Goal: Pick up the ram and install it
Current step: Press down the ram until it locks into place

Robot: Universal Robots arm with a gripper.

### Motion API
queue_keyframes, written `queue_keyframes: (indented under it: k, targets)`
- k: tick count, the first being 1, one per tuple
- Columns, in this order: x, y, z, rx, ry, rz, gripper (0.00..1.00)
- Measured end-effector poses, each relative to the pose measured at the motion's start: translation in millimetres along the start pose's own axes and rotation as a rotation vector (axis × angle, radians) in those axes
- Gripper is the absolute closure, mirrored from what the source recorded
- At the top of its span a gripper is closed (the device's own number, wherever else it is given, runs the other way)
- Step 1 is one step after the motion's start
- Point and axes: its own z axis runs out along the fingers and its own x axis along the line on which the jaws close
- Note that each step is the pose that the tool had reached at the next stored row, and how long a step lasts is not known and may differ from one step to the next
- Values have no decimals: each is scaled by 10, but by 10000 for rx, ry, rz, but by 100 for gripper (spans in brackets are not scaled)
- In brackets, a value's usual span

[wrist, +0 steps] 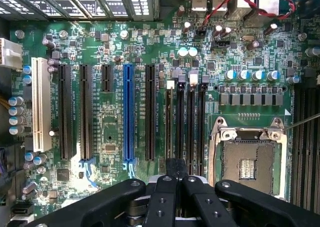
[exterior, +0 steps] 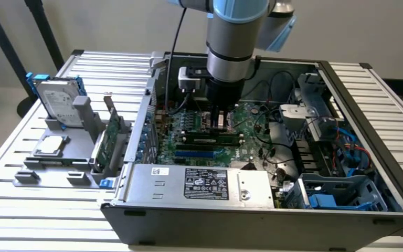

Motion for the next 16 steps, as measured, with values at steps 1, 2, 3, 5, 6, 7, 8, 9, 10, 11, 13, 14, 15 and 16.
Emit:
queue_keyframes:
  k: [1,2,3,5,6,7,8,9,10,11,13,14,15,16]
  targets:
    - [0,0,-1,0,-1,-6,89]
    - [-1,1,-12,4,-11,-13,89]
    - [-2,2,-37,8,-19,-16,89]
    - [0,5,-115,1,-1,-22,89]
    - [0,7,-153,2,-3,-25,89]
    - [0,8,-182,0,3,-27,89]
    - [0,8,-194,0,1,-27,89]
    - [0,8,-195,1,0,-28,89]
    - [-1,8,-195,1,0,-28,89]
    - [0,8,-195,0,0,-28,89]
    - [-1,8,-195,0,0,-28,89]
    - [0,8,-196,0,2,-29,89]
    - [0,8,-196,0,1,-28,89]
    - [0,8,-196,0,1,-28,89]
